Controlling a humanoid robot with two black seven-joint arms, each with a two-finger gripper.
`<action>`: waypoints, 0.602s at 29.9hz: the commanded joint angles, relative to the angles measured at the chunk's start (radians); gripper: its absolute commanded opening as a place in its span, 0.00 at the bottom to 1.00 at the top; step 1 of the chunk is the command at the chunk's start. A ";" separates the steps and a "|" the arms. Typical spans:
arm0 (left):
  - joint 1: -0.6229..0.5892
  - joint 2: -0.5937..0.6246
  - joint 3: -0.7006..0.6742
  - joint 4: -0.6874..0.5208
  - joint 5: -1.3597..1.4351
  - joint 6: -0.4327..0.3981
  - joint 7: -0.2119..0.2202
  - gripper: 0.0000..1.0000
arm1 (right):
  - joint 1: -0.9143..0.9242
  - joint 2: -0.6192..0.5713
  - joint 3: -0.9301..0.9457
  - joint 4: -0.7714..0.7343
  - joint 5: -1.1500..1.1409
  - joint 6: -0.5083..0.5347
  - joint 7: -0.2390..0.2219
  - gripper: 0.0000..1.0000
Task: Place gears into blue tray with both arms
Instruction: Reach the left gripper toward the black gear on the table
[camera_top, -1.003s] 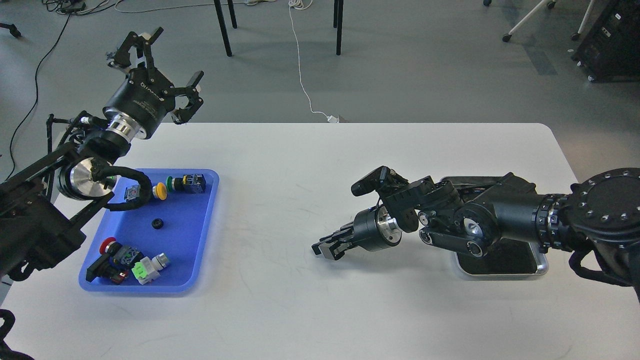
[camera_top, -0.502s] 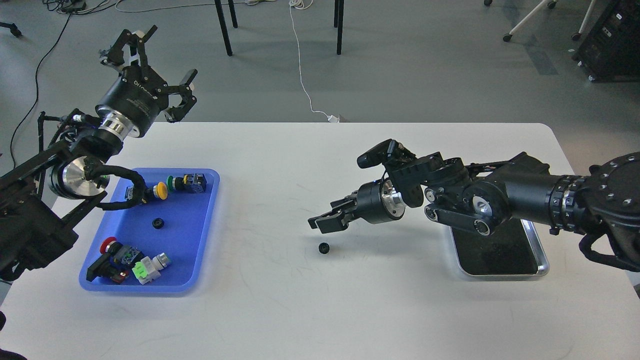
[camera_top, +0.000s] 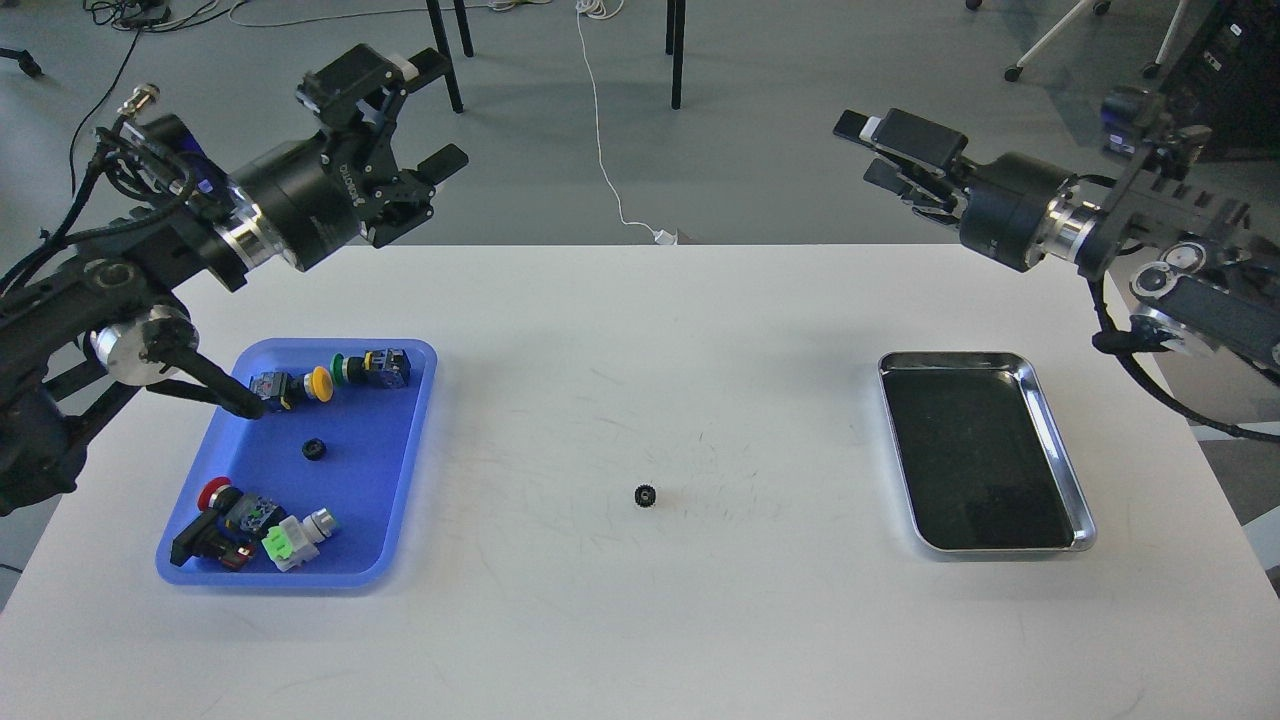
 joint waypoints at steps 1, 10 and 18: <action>0.007 -0.020 0.001 -0.089 0.293 -0.012 -0.001 0.97 | -0.121 -0.033 0.115 0.001 0.121 0.003 -0.006 0.95; 0.012 -0.104 0.180 -0.125 1.062 0.039 -0.049 0.97 | -0.242 -0.090 0.155 -0.010 0.578 0.013 0.016 0.96; 0.007 -0.158 0.427 -0.024 1.426 0.258 -0.053 0.90 | -0.311 -0.102 0.183 -0.001 0.712 0.053 0.016 0.96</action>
